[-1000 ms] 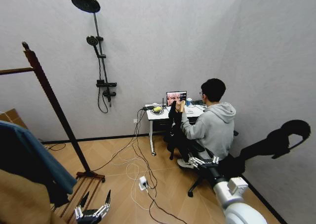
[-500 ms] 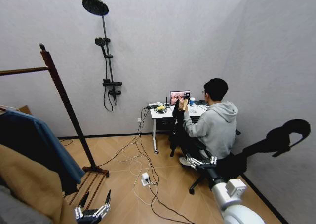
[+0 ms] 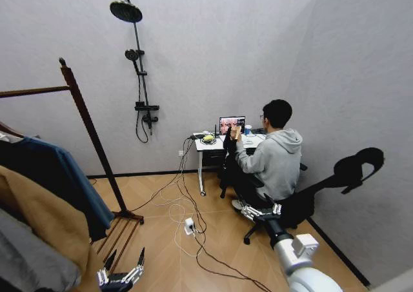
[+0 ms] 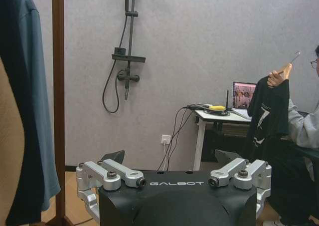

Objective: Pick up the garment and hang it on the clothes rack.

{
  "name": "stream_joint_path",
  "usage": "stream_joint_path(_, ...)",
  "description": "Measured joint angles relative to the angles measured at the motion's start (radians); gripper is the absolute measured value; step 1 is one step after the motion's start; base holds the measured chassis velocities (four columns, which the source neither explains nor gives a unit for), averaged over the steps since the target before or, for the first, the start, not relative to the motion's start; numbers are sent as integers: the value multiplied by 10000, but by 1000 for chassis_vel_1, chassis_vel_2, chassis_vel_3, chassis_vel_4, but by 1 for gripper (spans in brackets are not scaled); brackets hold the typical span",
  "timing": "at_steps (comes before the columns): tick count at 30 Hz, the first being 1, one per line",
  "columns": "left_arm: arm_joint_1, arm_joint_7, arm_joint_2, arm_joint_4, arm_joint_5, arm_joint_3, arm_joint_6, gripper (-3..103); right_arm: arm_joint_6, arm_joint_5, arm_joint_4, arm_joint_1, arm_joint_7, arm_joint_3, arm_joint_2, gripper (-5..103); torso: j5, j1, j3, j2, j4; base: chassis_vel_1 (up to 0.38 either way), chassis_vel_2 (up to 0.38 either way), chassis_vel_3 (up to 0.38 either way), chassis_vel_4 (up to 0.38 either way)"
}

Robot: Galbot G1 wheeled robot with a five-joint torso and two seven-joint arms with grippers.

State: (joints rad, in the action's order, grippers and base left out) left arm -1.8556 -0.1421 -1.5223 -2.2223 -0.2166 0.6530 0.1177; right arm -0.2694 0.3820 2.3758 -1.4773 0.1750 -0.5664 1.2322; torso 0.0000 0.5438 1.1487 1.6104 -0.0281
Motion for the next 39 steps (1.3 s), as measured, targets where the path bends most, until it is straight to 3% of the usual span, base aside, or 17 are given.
stream_joint_path(39, 0, -1, 0, 0, 0, 0, 0, 100, 227, -72, -289, 89, -79, 187, -21, 100, -3, -1, -2, 1, -3, 226, -228, -236, 227)
